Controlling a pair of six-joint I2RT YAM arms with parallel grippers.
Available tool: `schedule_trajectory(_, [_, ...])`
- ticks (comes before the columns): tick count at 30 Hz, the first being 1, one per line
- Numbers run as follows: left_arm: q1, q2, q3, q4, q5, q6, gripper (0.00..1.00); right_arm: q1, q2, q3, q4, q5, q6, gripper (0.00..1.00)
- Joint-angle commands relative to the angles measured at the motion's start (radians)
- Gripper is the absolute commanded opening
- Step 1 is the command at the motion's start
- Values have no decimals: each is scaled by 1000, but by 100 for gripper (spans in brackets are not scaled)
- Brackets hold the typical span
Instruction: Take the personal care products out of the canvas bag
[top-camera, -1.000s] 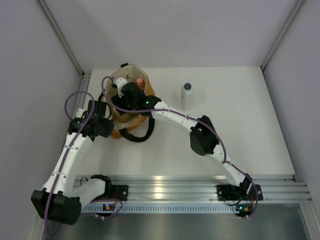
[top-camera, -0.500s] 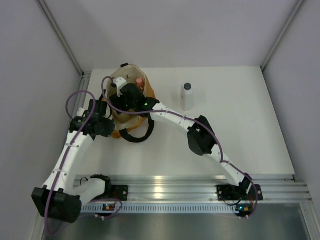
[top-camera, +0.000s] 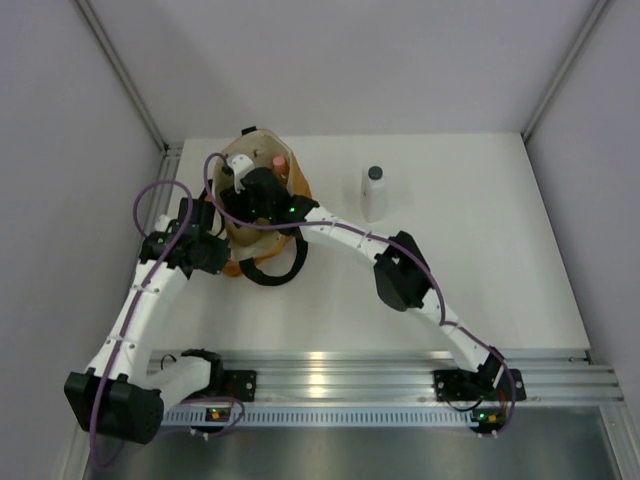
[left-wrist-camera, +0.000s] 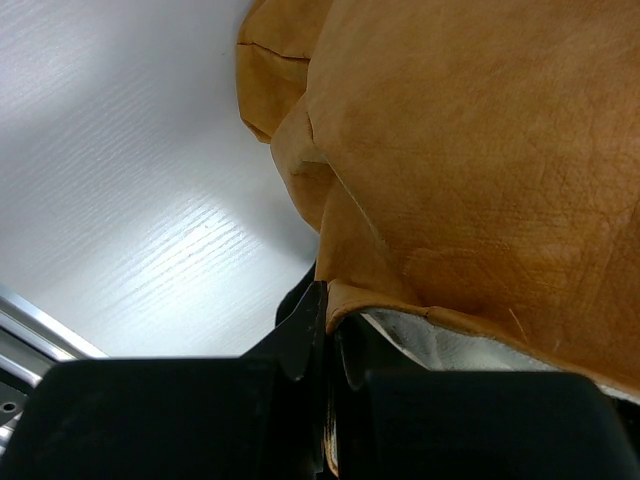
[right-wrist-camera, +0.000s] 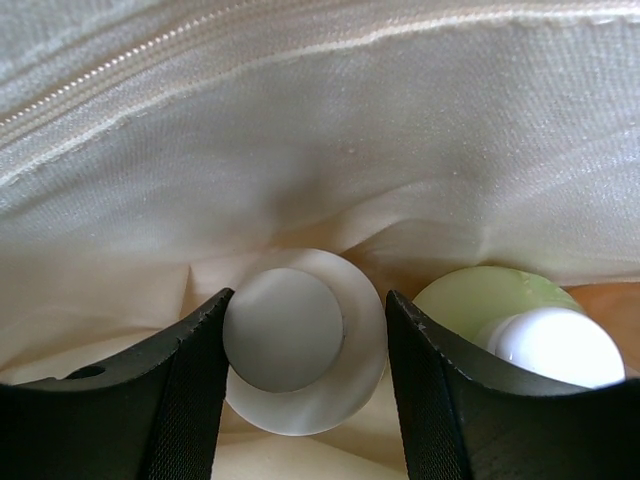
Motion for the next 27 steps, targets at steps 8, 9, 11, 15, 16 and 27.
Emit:
schedule_trajectory(8, [0, 7, 9, -2, 28, 9, 0, 16, -75, -85, 148, 1, -34, 23])
schedule_trajectory(9, [0, 7, 9, -4, 28, 9, 0, 16, -87, -94, 156, 3, -38, 27])
schedule_trajectory(11, [0, 7, 9, -4, 27, 9, 0, 19, -101, -123, 185, 6, -46, 27])
schedule_trajectory(15, [0, 8, 5, -4, 33, 9, 0, 22, -120, -153, 197, 13, -76, 24])
schedule_trajectory(16, [0, 8, 6, -4, 33, 9, 0, 23, -126, -181, 206, 12, -83, 25])
schedule_trajectory(27, [0, 14, 6, 6, 40, 9, 0, 29, -225, -390, 437, -74, -113, 0])
